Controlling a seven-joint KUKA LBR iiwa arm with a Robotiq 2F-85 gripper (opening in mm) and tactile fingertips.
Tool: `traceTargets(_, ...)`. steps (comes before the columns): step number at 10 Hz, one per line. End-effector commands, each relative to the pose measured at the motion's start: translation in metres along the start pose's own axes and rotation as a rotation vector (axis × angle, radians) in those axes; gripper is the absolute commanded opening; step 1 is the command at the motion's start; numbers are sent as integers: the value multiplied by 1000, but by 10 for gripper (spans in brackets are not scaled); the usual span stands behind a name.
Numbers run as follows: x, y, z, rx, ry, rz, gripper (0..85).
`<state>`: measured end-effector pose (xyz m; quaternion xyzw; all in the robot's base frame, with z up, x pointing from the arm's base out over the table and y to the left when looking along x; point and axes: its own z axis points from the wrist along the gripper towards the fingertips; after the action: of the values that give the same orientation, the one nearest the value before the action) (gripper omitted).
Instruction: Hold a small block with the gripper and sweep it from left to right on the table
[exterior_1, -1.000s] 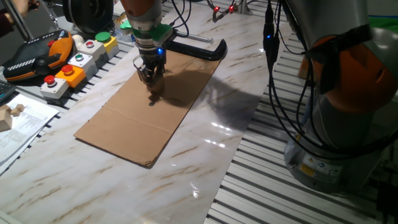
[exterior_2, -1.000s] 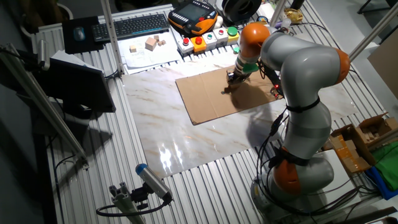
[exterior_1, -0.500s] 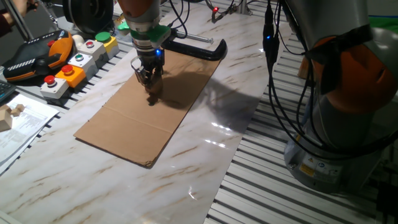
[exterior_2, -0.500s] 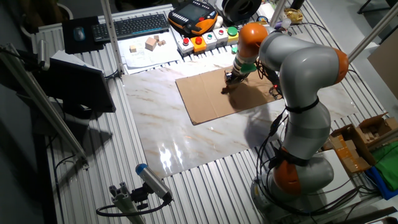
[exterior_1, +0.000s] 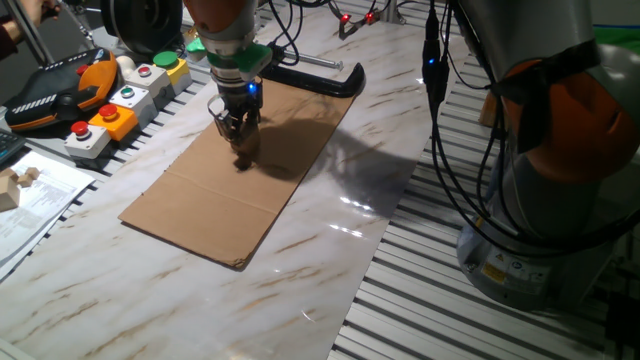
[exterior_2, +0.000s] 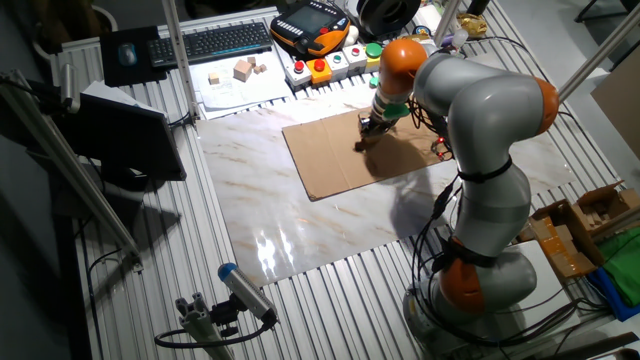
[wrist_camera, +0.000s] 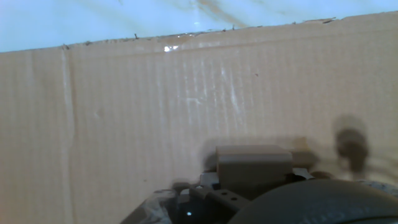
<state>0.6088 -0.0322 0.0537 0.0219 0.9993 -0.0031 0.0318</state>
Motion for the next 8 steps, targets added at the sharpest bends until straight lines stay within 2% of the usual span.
traceTargets(1,0,2,0,0,0,1,7)
traceTargets(8,1,13,0,5,0,0,7)
